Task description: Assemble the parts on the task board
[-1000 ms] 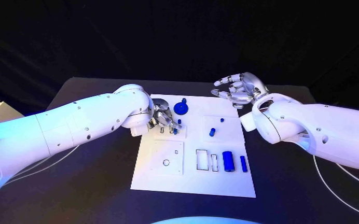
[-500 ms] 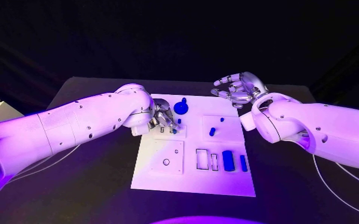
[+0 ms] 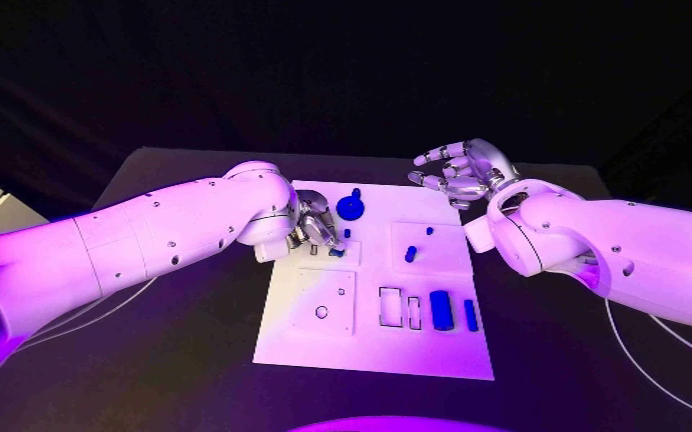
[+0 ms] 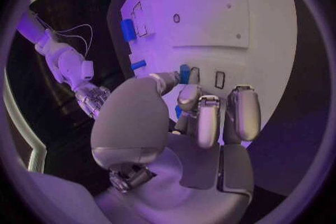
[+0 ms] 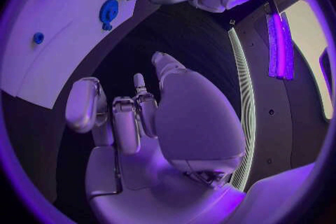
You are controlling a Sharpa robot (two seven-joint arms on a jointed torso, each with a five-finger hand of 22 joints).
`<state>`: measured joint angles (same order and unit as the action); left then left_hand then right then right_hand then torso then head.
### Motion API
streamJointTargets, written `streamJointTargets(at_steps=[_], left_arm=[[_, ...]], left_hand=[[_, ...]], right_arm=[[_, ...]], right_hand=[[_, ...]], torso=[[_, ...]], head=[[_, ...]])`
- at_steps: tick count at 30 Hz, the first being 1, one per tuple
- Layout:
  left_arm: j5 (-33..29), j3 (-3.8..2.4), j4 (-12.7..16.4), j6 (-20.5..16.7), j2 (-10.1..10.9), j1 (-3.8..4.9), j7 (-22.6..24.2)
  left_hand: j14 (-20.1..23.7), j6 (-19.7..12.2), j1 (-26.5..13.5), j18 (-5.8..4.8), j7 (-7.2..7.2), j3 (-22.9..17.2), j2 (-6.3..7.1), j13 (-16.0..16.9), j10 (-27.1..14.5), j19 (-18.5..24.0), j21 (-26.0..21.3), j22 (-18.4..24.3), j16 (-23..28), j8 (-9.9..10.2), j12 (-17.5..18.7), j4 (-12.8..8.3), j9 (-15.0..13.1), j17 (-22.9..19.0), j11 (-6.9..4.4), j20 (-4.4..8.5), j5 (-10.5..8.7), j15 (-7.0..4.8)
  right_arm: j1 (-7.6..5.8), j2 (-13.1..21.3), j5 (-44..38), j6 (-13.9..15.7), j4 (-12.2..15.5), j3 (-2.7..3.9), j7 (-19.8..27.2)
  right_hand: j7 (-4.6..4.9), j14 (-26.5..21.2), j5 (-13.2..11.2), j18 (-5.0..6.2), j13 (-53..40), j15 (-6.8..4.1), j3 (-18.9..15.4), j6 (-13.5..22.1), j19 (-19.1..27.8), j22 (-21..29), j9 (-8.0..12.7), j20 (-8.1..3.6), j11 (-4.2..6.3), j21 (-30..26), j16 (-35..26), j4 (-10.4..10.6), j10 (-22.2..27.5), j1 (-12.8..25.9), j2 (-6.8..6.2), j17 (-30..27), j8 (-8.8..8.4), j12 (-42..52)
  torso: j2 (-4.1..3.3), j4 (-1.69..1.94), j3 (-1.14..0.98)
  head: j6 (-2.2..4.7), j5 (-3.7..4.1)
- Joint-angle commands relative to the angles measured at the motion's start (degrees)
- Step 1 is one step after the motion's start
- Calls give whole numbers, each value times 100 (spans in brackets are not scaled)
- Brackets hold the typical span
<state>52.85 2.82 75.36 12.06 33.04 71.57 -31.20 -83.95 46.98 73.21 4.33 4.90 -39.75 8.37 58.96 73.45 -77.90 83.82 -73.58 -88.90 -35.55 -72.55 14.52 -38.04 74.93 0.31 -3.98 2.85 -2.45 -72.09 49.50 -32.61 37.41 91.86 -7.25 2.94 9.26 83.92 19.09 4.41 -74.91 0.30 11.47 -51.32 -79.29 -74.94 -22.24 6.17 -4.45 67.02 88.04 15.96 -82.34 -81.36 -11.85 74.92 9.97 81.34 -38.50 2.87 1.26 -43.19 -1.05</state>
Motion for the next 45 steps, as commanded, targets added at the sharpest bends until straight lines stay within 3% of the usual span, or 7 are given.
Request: streamJointTargets(at_steps=[1,7,11,17,24,34,45], left_arm=[[-220,-20,57,-146,49,3,68],[-322,-48,167,-245,187,4,47],[-344,-58,238,-298,265,5,37],[-195,-59,372,-493,356,6,67],[155,-42,513,-844,417,2,130],[727,44,589,-1261,355,-30,172],[908,104,522,-1120,230,-60,39]], left_hand=[[-526,27,-142,-69,-25,-921,44,18,55,-10,18,-20,-20,-340,15,-848,-879,1263,3,25,37,-31],[-558,104,-395,-77,-56,-1173,146,54,124,-50,38,-69,-53,-403,9,-1028,-1036,1355,-23,45,246,-60],[-582,185,-628,-94,-97,-1273,233,41,184,-114,70,-149,-80,-450,31,-1151,-1164,1431,-63,74,733,-94],[-597,343,-855,-131,-173,-1321,315,176,341,-247,137,-323,-99,-528,-33,-1287,-1350,1479,-133,123,1272,-154],[-595,500,-1015,-171,-255,-1361,417,327,497,-383,209,-508,-96,-559,-106,-1374,-1488,1473,-210,179,1695,-222],[-595,611,-1084,-196,-300,-1375,484,411,596,-466,253,-621,-96,-544,-138,-1423,-1549,1473,-256,223,1979,-265],[-605,716,-1141,-208,-338,-1344,499,438,645,-507,274,-678,-110,-564,-145,-1414,-1588,1507,-286,239,2072,-287]], right_arm=[[2,0,1,-95,-8,2,24],[5,12,19,-103,-21,2,21],[6,23,29,-112,-21,1,23],[15,29,39,-126,-22,1,32],[25,41,44,-133,-33,0,47],[36,46,-12,-140,-60,-1,76],[46,33,-45,-153,-73,-2,83]], right_hand=[[-2,471,46,49,-725,-14,24,31,-34,-88,-9,-6,5,-10,-28,18,-16,-19,8,985,37,19],[-2,471,46,49,-725,-14,24,31,-34,-88,-9,-6,5,-10,-28,18,-16,-19,8,985,37,19],[-2,471,46,49,-725,-14,24,31,-34,-88,-9,-6,5,-10,-28,18,-16,-19,8,985,37,19],[-2,471,46,49,-725,-14,24,31,-34,-88,-9,-6,5,-10,-28,18,-16,-19,8,985,37,19],[-2,469,64,51,-713,-15,29,33,-32,-82,-9,-7,5,-21,-33,20,-7,-17,4,976,40,8],[-2,469,64,51,-713,-15,29,33,-32,-82,-9,-7,5,-21,-33,20,-7,-17,4,976,40,8],[-2,468,74,50,-710,-16,32,35,-36,-85,-9,-8,6,-18,-34,21,-5,-15,1,974,42,5]], torso=[[0,2,0],[2,6,-1],[2,13,-3],[-8,8,-7],[2,16,-9],[6,3,0],[7,-1,-1]], head=[[11,-2],[14,-7],[3,-12],[-16,-32],[-51,-50],[-86,-88],[-110,-100]])
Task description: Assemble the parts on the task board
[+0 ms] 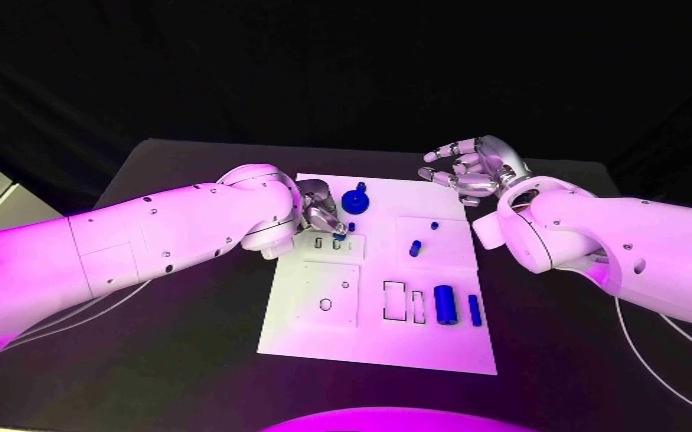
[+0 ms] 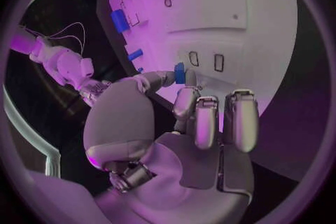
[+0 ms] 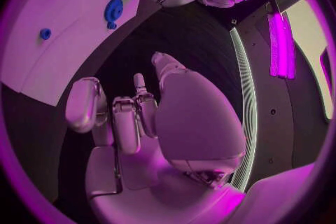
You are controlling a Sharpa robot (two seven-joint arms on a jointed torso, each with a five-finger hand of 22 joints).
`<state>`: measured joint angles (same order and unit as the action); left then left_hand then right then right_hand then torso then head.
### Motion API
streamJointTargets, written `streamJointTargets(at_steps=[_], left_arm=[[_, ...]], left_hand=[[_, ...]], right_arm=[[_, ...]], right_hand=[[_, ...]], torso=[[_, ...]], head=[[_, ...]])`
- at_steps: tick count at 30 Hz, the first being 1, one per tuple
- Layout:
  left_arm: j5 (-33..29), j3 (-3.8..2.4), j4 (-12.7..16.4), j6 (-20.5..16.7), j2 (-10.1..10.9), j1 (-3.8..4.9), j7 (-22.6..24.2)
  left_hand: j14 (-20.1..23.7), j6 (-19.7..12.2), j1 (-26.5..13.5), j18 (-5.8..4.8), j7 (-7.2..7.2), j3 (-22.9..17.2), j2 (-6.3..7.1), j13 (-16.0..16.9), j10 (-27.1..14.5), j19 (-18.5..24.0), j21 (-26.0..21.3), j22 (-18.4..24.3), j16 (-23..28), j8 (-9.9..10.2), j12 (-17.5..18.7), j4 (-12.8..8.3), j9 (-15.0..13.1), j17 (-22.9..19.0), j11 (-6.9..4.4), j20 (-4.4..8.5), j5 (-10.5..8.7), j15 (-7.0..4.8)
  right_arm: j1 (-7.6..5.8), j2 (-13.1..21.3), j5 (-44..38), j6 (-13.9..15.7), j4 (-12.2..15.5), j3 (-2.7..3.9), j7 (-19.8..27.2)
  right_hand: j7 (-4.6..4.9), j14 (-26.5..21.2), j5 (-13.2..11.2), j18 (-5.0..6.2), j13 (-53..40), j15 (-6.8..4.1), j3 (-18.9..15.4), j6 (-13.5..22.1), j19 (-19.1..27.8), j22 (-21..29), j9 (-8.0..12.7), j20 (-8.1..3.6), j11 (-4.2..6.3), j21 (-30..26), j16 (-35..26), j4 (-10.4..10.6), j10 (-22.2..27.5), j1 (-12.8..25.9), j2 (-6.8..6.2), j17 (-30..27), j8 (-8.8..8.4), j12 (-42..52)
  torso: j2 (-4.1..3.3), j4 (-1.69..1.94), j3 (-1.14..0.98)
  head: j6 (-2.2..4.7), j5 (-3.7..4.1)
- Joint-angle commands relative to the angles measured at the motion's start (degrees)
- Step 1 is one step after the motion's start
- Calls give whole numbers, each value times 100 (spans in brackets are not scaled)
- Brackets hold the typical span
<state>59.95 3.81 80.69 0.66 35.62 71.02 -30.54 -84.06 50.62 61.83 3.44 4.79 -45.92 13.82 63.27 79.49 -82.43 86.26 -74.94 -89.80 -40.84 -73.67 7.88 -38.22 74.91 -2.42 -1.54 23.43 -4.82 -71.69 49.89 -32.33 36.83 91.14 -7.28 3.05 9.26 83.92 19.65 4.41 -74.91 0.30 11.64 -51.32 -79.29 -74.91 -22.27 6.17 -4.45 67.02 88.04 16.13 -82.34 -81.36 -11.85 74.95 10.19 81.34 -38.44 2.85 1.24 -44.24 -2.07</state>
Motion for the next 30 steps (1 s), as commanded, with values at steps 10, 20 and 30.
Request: streamJointTargets(at_steps=[10,20,30], left_arm=[[227,40,-53,247,-61,-19,-123],[226,47,-91,381,-51,-20,-195],[200,50,-108,547,-43,-20,-240]], left_hand=[[-594,364,-9,-119,-332,-723,-52,-1,42,-53,29,-541,-20,-37,-28,-745,-1575,1509,-17,-4,17,-53],[-594,379,-16,-122,-340,-720,-66,-14,42,-61,33,-552,-20,-40,-17,-739,-1581,1509,-23,-1,28,-57],[-594,387,-22,-122,-344,-721,-85,-33,39,-61,33,-553,-20,-39,-3,-733,-1586,1509,-26,2,33,-60]], right_arm=[[11,-14,-84,-100,-7,1,66],[13,-14,-91,-98,-10,1,59],[15,-21,-94,-104,-13,0,57]], right_hand=[[-2,468,18,50,-710,-16,15,35,-36,-88,-6,-8,6,-18,-34,5,-4,-15,1,972,20,4],[-2,468,18,50,-710,-16,15,35,-36,-88,-6,-8,6,-18,-34,5,-4,-15,1,972,20,4],[-2,468,18,50,-710,-16,15,35,-36,-88,-6,-8,6,-18,-34,5,-4,-15,1,972,20,4]], torso=[[-4,-3,2],[-9,-1,4],[-11,3,4]], head=[[-19,-12],[-21,-17],[-29,-25]])
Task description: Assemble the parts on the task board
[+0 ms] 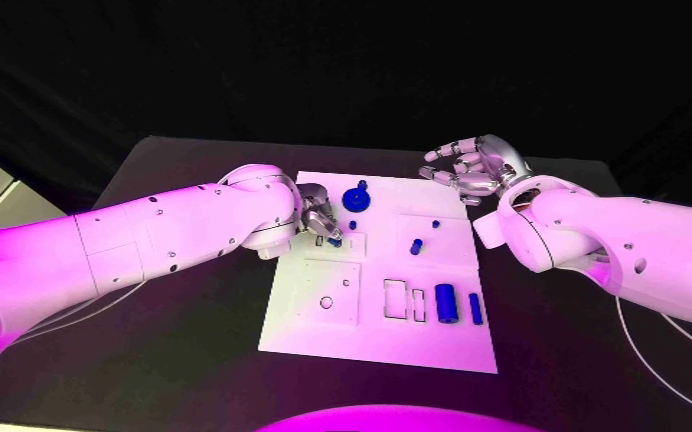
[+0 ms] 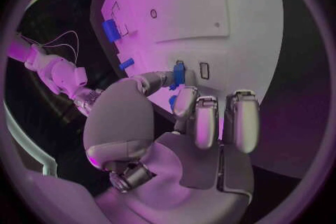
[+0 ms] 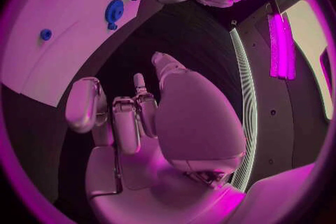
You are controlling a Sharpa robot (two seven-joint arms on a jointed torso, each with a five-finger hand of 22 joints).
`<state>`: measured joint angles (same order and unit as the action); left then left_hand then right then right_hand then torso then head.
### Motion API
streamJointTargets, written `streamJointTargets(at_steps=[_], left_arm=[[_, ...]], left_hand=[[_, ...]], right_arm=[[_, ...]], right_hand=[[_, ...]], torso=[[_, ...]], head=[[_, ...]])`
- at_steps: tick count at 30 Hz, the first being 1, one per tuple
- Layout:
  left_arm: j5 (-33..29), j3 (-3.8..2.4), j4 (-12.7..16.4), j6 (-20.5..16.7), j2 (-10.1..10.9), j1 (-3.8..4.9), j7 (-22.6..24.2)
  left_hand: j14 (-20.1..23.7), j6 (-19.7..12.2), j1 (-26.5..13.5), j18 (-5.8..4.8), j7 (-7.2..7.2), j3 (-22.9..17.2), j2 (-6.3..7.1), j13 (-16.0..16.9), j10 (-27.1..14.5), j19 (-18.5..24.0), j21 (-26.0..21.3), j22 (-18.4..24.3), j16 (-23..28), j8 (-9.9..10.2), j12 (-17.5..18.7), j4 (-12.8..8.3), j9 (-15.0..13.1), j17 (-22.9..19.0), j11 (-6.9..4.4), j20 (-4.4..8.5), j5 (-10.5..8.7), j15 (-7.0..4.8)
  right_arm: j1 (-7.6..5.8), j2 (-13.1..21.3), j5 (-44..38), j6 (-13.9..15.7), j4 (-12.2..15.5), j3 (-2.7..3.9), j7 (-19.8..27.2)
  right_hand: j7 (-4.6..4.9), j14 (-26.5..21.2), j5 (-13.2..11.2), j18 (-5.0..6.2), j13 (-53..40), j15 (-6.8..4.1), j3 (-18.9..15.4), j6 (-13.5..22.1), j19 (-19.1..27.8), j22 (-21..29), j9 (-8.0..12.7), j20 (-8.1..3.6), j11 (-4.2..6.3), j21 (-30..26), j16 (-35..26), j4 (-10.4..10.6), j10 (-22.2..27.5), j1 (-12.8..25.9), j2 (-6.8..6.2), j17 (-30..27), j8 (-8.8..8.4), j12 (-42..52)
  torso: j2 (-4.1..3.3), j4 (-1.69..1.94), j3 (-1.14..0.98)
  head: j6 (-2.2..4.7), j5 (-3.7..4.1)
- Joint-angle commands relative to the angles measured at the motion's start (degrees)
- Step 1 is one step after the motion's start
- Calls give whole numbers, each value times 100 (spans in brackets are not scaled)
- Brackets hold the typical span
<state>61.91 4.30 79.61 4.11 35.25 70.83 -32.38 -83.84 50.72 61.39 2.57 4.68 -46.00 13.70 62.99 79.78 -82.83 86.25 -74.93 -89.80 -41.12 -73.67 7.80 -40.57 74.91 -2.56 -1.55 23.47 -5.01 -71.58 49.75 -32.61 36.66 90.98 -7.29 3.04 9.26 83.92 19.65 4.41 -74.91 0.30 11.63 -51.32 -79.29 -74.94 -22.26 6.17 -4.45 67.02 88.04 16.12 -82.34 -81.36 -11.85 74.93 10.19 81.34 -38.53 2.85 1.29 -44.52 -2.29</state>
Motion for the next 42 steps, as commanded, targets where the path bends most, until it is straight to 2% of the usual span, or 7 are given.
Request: streamJointTargets(at_steps=[1,17,26,29,42], left_arm=[[3,0,-2,207,-5,0,-58],[-7,3,-23,208,-29,-1,-70],[-13,5,-27,385,-36,-1,-87],[-31,6,-37,453,-41,-1,-90],[-67,6,-78,376,-58,0,-87]], left_hand=[[-616,377,22,-35,-333,-713,-73,-5,10,-21,34,-554,-20,-11,-3,-725,-1351,1509,-13,3,29,-40],[-608,375,13,-32,-334,-708,-82,-25,3,-10,28,-541,-8,-6,13,-722,-1354,1481,-14,5,23,-43],[-613,373,11,-33,-334,-706,-86,-23,4,-14,30,-546,-16,-3,14,-723,-1356,1499,-15,6,20,-44],[-616,378,-36,-33,-341,-637,-43,-56,2,-12,29,-547,-20,4,41,-724,-1372,1509,-17,10,22,-45],[-597,413,-198,-29,-386,-322,-50,-38,20,6,13,-530,8,13,55,-581,-1430,1445,-46,29,-34,-66]], right_arm=[[5,-8,-67,-88,2,1,58],[5,-11,-67,-87,9,1,57],[5,-5,-67,-92,11,1,53],[5,-3,-77,-102,12,1,48],[5,-1,-122,-137,22,1,26]], right_hand=[[-2,468,18,50,-711,-16,15,35,-36,-85,-7,-8,6,-19,-34,5,-4,-15,1,974,20,4],[-2,470,33,50,-708,-17,26,44,-41,-83,-7,-11,7,-26,-34,7,-6,-11,-10,977,27,4],[-2,470,33,50,-708,-17,26,44,-41,-83,-7,-11,7,-26,-34,7,-6,-11,-10,977,27,4],[-2,470,33,50,-708,-17,26,44,-41,-83,-7,-11,7,-26,-34,7,-6,-11,-10,977,27,4],[-2,465,29,52,-697,-18,30,49,-40,-76,-7,-13,8,-40,-44,10,3,-2,-20,958,33,-7]], torso=[[-1,3,0],[-1,-2,-2],[0,-3,-3],[0,0,-1],[-4,-6,0]], head=[[-1,-3],[-6,0],[-16,1],[-19,7],[-33,19]])
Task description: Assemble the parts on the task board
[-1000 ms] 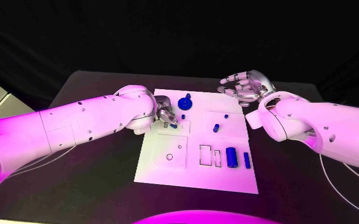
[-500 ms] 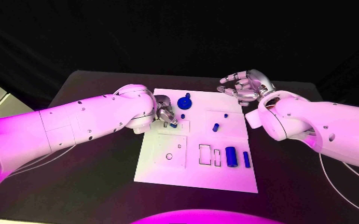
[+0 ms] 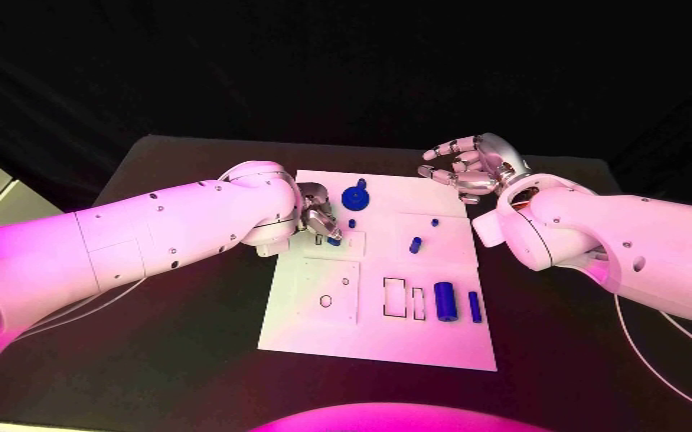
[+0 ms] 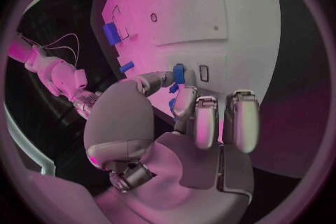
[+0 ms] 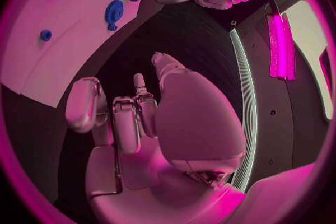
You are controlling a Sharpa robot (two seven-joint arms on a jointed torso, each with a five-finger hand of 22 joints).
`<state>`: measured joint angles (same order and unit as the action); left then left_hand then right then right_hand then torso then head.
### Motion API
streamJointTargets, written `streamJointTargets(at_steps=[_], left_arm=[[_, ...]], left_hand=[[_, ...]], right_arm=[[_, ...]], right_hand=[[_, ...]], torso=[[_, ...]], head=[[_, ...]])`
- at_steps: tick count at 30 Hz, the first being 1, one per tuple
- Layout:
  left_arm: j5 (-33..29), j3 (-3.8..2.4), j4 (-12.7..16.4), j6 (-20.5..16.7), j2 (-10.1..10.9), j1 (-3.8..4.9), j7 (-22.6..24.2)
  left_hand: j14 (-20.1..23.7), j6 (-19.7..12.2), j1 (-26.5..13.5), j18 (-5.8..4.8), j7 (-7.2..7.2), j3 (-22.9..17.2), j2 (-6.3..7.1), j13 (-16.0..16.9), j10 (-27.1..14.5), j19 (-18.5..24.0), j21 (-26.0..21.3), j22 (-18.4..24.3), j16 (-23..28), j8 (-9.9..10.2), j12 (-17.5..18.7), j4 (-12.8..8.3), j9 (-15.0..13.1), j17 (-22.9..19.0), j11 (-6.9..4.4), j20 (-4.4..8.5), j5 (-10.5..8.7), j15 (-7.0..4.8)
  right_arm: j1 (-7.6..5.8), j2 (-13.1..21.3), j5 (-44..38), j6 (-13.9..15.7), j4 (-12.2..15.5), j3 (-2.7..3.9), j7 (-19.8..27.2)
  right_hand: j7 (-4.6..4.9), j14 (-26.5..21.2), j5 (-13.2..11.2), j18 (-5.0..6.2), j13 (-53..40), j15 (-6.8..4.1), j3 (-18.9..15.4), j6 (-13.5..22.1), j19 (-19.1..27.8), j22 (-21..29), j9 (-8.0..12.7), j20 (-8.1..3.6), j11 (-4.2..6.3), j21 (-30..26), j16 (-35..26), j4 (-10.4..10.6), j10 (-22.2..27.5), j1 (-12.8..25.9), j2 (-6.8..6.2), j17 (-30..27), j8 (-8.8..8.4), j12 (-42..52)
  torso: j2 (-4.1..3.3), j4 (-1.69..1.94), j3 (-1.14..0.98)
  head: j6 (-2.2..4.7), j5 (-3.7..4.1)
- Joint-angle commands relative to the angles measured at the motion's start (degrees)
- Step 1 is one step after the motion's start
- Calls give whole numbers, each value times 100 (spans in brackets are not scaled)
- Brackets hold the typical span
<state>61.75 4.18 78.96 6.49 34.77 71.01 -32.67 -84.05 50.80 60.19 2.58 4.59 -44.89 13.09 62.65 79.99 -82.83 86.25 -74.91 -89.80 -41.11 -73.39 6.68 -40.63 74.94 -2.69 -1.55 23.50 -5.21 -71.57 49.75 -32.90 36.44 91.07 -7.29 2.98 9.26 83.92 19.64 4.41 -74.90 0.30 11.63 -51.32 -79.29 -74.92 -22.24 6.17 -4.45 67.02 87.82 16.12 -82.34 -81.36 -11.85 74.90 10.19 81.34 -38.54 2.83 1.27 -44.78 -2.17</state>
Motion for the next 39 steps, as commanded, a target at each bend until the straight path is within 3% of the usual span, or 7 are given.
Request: streamJointTargets(at_steps=[1,16,39], left_arm=[[-54,18,-17,130,-14,-18,-58],[-90,19,-44,113,-47,-18,-55],[-102,21,-119,123,-69,-17,-60]], left_hand=[[-576,410,-107,-30,-389,-338,7,-1,-3,3,11,-534,8,22,31,-430,-1432,1440,-39,35,-60,-53],[-574,446,-183,-29,-410,4,-15,8,-14,7,1,-528,12,62,42,-279,-1452,1433,-54,55,-119,-68],[-574,495,-261,-29,-419,393,-69,30,-22,8,-9,-525,13,106,43,-41,-1473,1432,-60,62,-141,-74]], right_arm=[[3,-1,-98,-121,14,1,30],[3,3,-111,-114,20,1,31],[2,24,-102,-83,36,1,35]], right_hand=[[-2,465,20,52,-695,-18,28,52,-40,-77,-8,-13,7,-44,-24,10,3,0,-26,958,33,-8],[-2,462,0,55,-684,-18,26,57,-34,-67,-7,-13,7,-62,-29,13,13,9,-32,948,35,-19],[-2,459,-7,56,-682,-18,27,58,-32,-62,-7,-14,7,-70,-34,16,15,15,-31,938,37,-22]], torso=[[-4,-6,1],[3,3,-8],[-3,0,2]], head=[[-8,11],[-7,26],[0,47]])
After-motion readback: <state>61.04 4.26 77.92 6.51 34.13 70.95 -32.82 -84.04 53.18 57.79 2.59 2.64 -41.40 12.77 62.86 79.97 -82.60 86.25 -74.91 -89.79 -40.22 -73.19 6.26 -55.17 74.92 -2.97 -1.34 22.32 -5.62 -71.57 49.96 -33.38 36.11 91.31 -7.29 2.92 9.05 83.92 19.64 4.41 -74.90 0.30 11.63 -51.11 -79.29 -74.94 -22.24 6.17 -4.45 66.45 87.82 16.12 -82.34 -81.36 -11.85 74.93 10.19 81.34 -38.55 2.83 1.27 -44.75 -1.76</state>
